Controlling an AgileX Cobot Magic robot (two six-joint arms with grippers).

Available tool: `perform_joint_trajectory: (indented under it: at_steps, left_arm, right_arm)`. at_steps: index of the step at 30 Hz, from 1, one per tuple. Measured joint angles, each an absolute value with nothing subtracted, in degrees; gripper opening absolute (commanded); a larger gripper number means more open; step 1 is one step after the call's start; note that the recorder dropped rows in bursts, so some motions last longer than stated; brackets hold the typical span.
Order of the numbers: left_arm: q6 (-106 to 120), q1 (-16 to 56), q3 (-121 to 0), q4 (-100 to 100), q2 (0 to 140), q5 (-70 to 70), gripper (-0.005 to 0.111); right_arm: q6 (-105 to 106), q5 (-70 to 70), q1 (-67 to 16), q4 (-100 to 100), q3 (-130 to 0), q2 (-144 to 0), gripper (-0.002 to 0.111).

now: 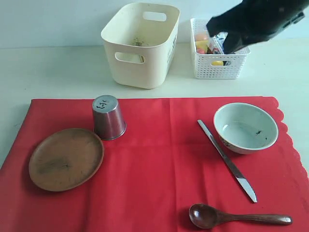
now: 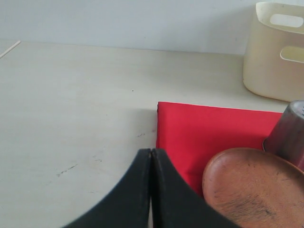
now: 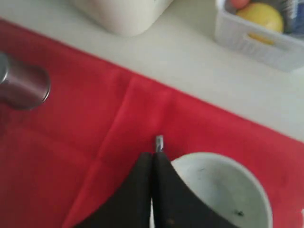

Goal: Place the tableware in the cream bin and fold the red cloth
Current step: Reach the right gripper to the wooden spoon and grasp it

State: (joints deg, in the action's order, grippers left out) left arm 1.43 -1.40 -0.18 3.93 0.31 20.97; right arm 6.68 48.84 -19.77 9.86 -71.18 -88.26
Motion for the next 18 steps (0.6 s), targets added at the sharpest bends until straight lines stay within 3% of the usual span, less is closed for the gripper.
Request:
perform_joint_trajectory:
  at_steps: [11, 18]
  left_arm:
    - [1.43, -1.40, -0.18, 3.93, 0.31, 20.97, 0.001]
    - [1.43, -1.40, -0.18, 3.93, 0.31, 20.97, 0.001]
  right_arm:
    - [7.10, 52.71, -34.19, 10.53, -52.76, -82.18, 0.001]
    - [7.10, 58.83, -40.42, 9.52, -46.66, -81.26, 0.028]
